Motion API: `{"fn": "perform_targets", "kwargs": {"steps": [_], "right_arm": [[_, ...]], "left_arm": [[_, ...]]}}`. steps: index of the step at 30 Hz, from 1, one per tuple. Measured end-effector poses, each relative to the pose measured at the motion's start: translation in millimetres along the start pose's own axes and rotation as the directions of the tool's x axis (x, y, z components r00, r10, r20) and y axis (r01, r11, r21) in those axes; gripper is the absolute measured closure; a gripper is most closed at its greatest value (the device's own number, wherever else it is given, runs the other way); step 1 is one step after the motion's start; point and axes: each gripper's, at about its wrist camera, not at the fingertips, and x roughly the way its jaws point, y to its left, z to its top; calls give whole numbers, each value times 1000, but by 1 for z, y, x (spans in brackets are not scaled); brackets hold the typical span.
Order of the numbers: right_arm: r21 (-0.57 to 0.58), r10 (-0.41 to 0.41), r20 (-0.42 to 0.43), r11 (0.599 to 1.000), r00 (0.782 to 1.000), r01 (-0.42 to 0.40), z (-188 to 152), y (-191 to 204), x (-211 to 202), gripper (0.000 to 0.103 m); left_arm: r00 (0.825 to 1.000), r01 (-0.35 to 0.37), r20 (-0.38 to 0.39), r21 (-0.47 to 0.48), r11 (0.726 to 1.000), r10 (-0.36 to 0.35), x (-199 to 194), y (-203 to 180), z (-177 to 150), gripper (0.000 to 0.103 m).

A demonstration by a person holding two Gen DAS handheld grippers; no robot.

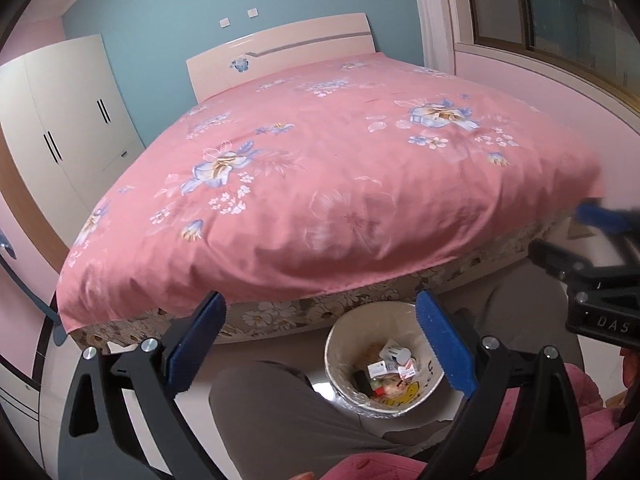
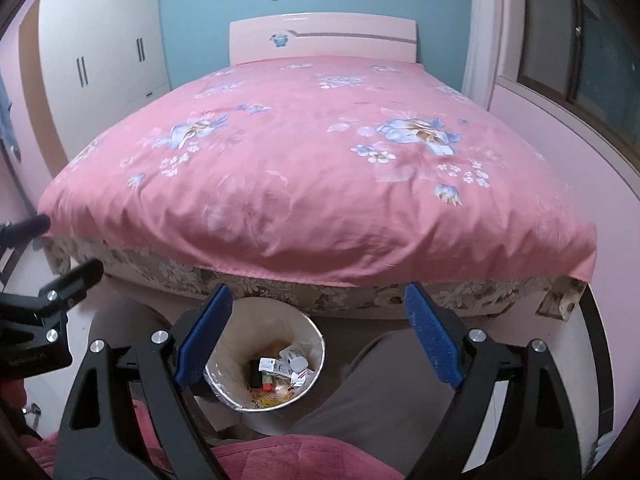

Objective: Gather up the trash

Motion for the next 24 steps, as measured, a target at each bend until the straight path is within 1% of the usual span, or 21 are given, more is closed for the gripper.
{"fn": "perform_targets", "kwargs": {"steps": [10,16,24], "right_arm": [[-24,-8,2,1000,1000,8,0,6,-1,16],[-34,-16,-4,999,1000,16,1,9,0,16],[-33,-13,-2,999,1000,13,1,8,0,16]], "left_arm": [[1000,18,5,-17,1000,-18,-2,3,-4,6],[1000,15,19,-17,1000,-15,-5,2,-3,6],[1000,15,20,-13,1000,-15,-6,0,-3,6]]}}
